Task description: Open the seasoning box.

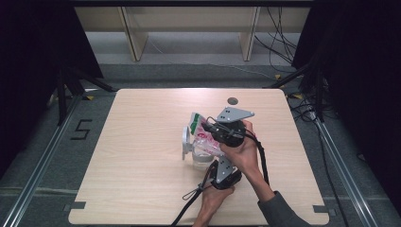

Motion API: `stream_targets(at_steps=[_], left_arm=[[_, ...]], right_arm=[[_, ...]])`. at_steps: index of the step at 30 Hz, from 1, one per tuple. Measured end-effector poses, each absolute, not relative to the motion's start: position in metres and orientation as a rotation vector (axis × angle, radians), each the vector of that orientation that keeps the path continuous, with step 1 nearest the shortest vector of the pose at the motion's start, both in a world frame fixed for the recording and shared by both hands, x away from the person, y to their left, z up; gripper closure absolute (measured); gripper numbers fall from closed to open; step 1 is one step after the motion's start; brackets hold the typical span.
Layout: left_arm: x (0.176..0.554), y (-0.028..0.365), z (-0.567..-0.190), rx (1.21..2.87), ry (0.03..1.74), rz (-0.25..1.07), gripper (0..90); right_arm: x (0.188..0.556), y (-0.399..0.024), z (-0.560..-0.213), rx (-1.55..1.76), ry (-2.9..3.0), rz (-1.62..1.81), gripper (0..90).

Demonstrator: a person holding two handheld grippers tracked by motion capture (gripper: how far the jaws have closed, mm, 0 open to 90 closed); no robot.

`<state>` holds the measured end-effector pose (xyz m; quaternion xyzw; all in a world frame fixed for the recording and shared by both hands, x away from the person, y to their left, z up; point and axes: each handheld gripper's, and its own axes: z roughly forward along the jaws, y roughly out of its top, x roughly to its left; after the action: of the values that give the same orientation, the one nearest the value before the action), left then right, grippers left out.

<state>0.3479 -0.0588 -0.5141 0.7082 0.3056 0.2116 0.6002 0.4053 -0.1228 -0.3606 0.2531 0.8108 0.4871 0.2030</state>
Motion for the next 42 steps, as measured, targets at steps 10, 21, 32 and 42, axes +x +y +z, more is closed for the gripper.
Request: stream_targets(at_steps=[10,21,32,42], left_arm=[[0.3496,-0.0587,-0.5142,1.637,0.706,0.478,73.9],[0.3497,-0.0572,-0.5135,1.638,0.703,0.474,73.9],[0.3492,-0.0573,-0.5141,1.64,0.704,0.478,73.9],[0.3491,-0.0574,-0.5135,1.642,0.701,0.476,73.9]], right_arm=[[0.4037,-0.1195,-0.3611,0.711,2.278,1.347,90.0],[0.4025,-0.117,-0.3602,0.681,2.279,1.334,90.0],[0.4044,-0.1173,-0.3617,0.706,2.281,1.34,90.0],[0.4034,-0.1171,-0.3615,0.712,2.275,1.35,90.0]])
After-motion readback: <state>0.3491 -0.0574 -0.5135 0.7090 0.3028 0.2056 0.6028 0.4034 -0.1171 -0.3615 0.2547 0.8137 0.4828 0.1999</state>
